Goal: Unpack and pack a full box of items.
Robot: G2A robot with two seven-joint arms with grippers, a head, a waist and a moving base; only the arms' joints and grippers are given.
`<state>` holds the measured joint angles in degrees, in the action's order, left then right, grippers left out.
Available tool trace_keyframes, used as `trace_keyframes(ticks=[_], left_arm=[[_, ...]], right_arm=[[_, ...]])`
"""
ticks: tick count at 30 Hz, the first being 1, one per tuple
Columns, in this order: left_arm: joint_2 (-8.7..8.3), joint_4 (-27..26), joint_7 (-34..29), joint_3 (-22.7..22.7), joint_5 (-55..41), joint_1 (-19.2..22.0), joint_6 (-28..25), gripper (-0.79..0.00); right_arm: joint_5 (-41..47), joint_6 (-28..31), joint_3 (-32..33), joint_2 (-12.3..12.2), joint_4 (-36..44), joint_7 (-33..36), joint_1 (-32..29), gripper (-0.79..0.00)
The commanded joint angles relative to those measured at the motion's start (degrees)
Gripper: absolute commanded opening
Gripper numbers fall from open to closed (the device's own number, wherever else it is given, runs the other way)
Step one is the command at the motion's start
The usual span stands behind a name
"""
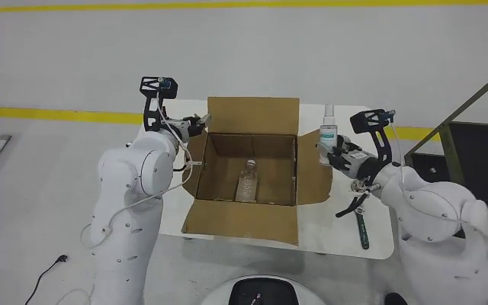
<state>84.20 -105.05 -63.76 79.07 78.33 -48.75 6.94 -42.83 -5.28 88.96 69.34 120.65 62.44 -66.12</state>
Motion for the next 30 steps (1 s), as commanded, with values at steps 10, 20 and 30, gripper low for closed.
trace_keyframes(ticks=[10,20,30], left_arm=[[-0.99,-0.4,2.5,5.3,4.7,-0.6,-0.7,0.000],[-0.99,-0.4,2.5,5.3,4.7,-0.6,-0.7,0.000],[-0.99,-0.4,2.5,5.3,4.7,-0.6,-0.7,0.000]], right_arm=[[4.8,-18.1,-23.8,3.7,-17.0,-11.6,10.0,-0.785],[-3.0,-32.7,-40.6,8.0,-37.0,-13.5,20.6,-0.785],[-1.2,-34.4,-43.1,9.8,-43.4,-14.6,22.8,-0.785]])
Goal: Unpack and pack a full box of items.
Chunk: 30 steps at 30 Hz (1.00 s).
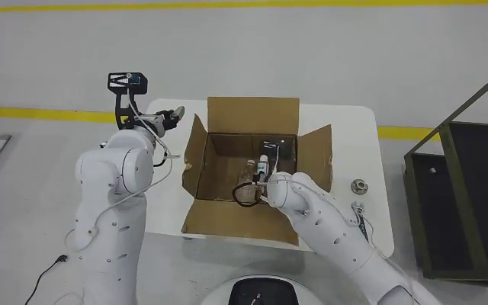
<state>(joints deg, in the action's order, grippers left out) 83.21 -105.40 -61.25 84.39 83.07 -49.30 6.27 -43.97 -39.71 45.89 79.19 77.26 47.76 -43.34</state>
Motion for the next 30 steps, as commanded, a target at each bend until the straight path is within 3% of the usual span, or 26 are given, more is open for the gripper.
trace_keyframes(ticks=[1,11,20,30], left_arm=[[0.00,0.0,0.0,0.0,0.0,0.0,0.0,0.000],[0.00,0.0,0.0,0.0,0.0,0.0,0.0,0.000],[0.00,0.0,0.0,0.0,0.0,0.0,0.0,0.000],[0.00,0.0,0.0,0.0,0.0,0.0,0.0,0.000]], right_arm=[[0.0,0.0,0.0,0.0,0.0,0.0,0.0,-0.785],[2.2,3.7,0.7,0.3,-2.6,0.6,-0.6,-0.785],[8.9,2.3,-1.7,3.6,-14.6,-0.6,3.6,-0.785],[14.1,8.8,-4.5,6.9,-23.7,-0.2,8.3,-0.785]])
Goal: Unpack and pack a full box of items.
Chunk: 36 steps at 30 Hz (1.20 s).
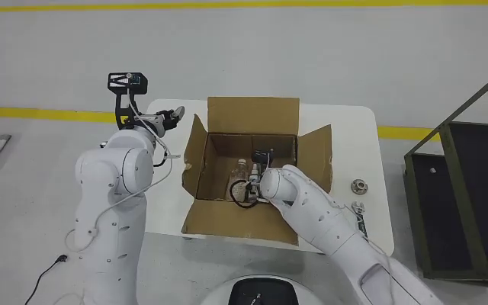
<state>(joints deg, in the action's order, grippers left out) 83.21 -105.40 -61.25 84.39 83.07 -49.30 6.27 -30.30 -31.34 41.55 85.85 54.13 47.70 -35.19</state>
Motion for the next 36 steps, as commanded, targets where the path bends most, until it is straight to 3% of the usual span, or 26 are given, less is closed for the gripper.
trace_keyframes(ticks=[1,3,6,8,9,11,14,20,25,26,27,28,30,31,36], left_arm=[[0.00,0.0,0.0,0.0,0.0,0.0,0.0,0.000],[0.00,0.0,0.0,0.0,0.0,0.0,0.0,0.000],[0.00,0.0,0.0,0.0,0.0,0.0,0.0,0.000],[0.00,0.0,0.0,0.0,0.0,0.0,0.0,0.000],[0.00,0.0,0.0,0.0,0.0,0.0,0.0,0.000],[0.00,0.0,0.0,0.0,0.0,0.0,0.0,0.000],[0.00,0.0,0.0,0.0,0.0,0.0,0.0,0.000],[0.00,0.0,0.0,0.0,0.0,0.0,0.0,0.000],[0.00,0.0,0.0,0.0,0.0,0.0,0.0,0.000],[0.00,0.0,0.0,0.0,0.0,0.0,0.0,0.000],[0.00,0.0,0.0,0.0,0.0,0.0,0.0,0.000],[0.00,0.0,0.0,0.0,0.0,0.0,0.0,0.000],[0.00,0.0,0.0,0.0,0.0,0.0,0.0,0.000],[0.00,0.0,0.0,0.0,0.0,0.0,0.0,0.000],[0.00,0.0,0.0,0.0,0.0,0.0,0.0,0.000]], right_arm=[[0.8,1.1,-0.3,0.5,-1.1,-0.2,0.4,-0.785],[1.5,2.9,-0.6,1.0,-2.1,-0.5,0.8,-0.456],[1.9,3.9,-1.0,1.6,-3.4,-1.1,1.5,-0.406],[1.9,4.1,-1.1,1.9,-4.1,-1.4,1.8,-0.212],[1.8,4.4,-1.1,2.0,-4.1,-1.7,2.0,-0.188],[1.5,4.4,-0.9,2.1,-4.2,-1.9,2.2,-0.012],[0.8,4.5,-0.2,1.9,-3.1,-2.2,2.2,0.000],[-1.9,2.9,2.8,0.5,3.4,-1.5,1.2,0.000],[-6.5,2.2,7.6,-1.8,14.6,0.2,-1.2,0.000],[-8.2,2.4,8.7,-2.4,17.9,0.4,-1.9,-0.077],[-9.9,2.5,10.0,-3.1,21.2,0.6,-3.0,-0.252],[-12.4,2.8,11.4,-3.8,24.9,0.9,-4.0,-0.489],[-16.9,3.7,14.4,-5.2,32.0,2.2,-6.5,-0.714],[-19.6,4.1,16.1,-5.9,35.4,3.1,-7.8,-0.785],[-30.9,8.0,26.1,-9.1,52.2,9.5,-15.3,-0.785]])
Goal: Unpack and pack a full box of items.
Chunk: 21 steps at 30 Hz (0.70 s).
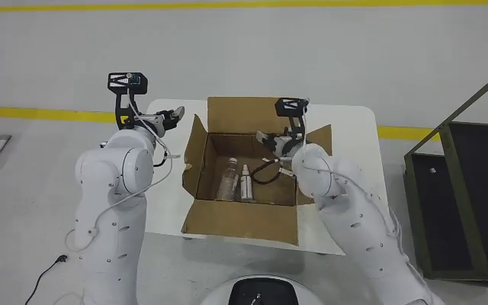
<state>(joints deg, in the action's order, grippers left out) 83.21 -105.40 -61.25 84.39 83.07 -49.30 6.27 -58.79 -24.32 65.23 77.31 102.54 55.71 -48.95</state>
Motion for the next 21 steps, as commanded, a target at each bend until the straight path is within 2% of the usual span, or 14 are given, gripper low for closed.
trace_keyframes(ticks=[1,4,9,15,21], left_arm=[[0.00,0.0,0.0,0.0,0.0,0.0,0.0,0.000],[0.00,0.0,0.0,0.0,0.0,0.0,0.0,0.000],[0.00,0.0,0.0,0.0,0.0,0.0,0.0,0.000],[0.00,0.0,0.0,0.0,0.0,0.0,0.0,0.000],[0.00,0.0,0.0,0.0,0.0,0.0,0.0,0.000]], right_arm=[[-4.9,2.1,4.3,-1.1,6.5,3.2,-3.1,-0.785],[-8.9,4.1,11.2,-2.4,13.9,7.8,-7.1,-0.785],[-15.9,9.1,19.6,-3.8,19.5,14.2,-12.8,-0.785],[-24.1,12.1,24.5,-4.8,17.0,22.3,-17.3,-0.785],[-32.8,13.7,24.1,-5.1,12.5,31.1,-19.6,-0.785]])
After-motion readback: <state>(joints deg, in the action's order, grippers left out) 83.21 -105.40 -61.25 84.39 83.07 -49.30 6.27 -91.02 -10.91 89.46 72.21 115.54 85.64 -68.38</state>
